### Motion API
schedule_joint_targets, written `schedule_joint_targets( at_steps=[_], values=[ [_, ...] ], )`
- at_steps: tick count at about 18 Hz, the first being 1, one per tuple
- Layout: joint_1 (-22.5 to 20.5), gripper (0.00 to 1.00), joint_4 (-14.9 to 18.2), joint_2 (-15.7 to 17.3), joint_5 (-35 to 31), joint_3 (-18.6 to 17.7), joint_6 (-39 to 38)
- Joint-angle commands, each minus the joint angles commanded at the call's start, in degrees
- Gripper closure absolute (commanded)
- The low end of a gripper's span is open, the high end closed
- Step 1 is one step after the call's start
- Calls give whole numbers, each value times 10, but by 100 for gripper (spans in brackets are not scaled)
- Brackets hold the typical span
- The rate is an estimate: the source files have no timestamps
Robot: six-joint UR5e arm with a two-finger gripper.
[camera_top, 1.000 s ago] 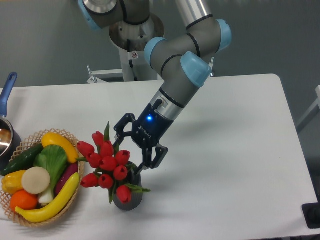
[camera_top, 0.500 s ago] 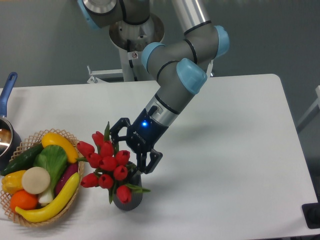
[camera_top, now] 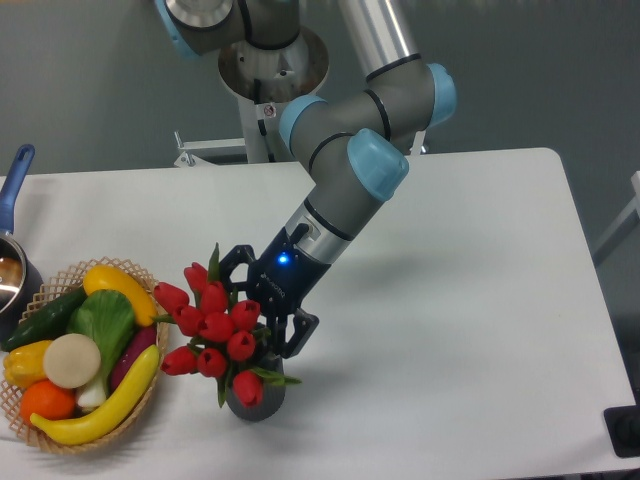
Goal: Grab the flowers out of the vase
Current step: 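Lower the gripper around the tulip stems and close on them, then lift the gripped tulips up out of the black vase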
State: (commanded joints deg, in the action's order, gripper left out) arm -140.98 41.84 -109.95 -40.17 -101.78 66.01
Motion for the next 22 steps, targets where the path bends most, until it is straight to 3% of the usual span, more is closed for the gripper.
schedule_joint_targets(
  at_steps=[3, 11, 15, 22],
  values=[
    [0, 7, 0, 0, 0, 2, 0],
    [0, 43, -1, 0, 4, 6, 0],
    [-1, 57, -1, 0, 5, 9, 0],
    [-4, 59, -1, 2, 6, 15, -1]
  ],
)
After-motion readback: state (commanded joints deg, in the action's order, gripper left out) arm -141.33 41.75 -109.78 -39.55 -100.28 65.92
